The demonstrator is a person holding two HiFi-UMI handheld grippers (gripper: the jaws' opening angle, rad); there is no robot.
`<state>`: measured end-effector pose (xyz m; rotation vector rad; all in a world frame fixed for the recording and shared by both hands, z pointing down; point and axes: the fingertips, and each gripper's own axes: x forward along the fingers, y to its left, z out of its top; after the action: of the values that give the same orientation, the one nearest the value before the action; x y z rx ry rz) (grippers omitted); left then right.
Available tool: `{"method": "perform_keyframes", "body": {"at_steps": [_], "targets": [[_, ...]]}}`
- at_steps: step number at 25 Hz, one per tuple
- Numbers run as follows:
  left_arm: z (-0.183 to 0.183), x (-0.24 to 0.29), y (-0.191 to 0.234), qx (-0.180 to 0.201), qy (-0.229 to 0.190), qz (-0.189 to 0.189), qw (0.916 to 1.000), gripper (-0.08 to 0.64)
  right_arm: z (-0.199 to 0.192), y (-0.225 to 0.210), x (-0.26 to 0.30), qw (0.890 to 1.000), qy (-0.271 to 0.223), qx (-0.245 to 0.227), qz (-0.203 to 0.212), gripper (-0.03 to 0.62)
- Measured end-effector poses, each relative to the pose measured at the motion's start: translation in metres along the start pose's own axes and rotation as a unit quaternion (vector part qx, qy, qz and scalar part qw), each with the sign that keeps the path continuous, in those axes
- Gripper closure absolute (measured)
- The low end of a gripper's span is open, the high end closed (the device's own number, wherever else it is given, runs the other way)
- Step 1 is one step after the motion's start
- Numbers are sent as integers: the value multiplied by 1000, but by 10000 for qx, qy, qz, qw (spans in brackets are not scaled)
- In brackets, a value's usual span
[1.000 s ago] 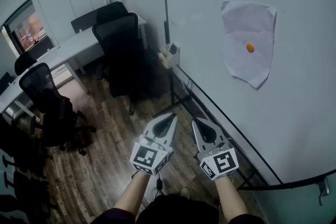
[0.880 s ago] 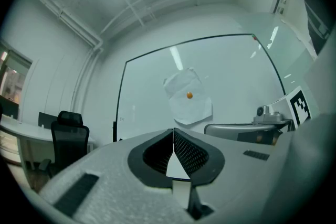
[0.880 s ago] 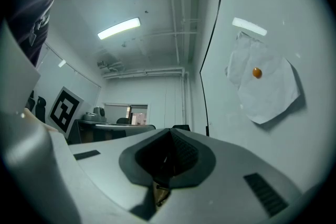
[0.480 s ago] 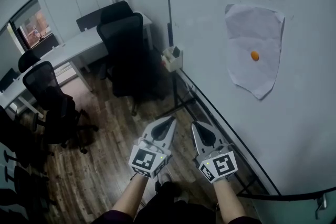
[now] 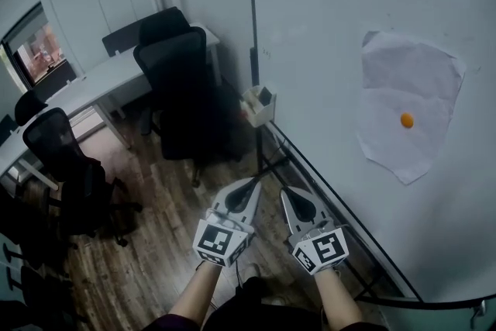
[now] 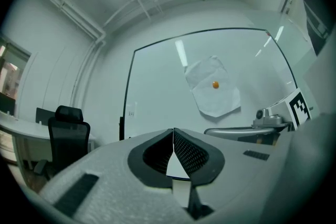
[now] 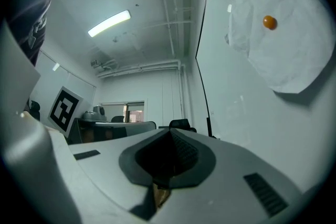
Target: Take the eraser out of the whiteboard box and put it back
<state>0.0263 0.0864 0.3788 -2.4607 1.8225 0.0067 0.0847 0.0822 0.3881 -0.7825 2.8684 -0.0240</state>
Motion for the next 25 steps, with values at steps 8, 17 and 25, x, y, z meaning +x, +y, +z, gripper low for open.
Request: {"method": "perform_keyframes", "body": {"at_steps": [8, 17, 25], "targets": [[-4, 40, 71, -63, 2, -312, 9995, 555, -3, -22, 74, 9992, 3, -1, -400, 590], [-24, 78, 108, -161, 124, -537, 9984, 555, -18, -54, 121, 9974, 86, 42, -718, 589], [-40, 123, 137, -281, 195, -498, 9982, 555, -32, -91, 159, 9971, 132, 120, -741, 591]]}}
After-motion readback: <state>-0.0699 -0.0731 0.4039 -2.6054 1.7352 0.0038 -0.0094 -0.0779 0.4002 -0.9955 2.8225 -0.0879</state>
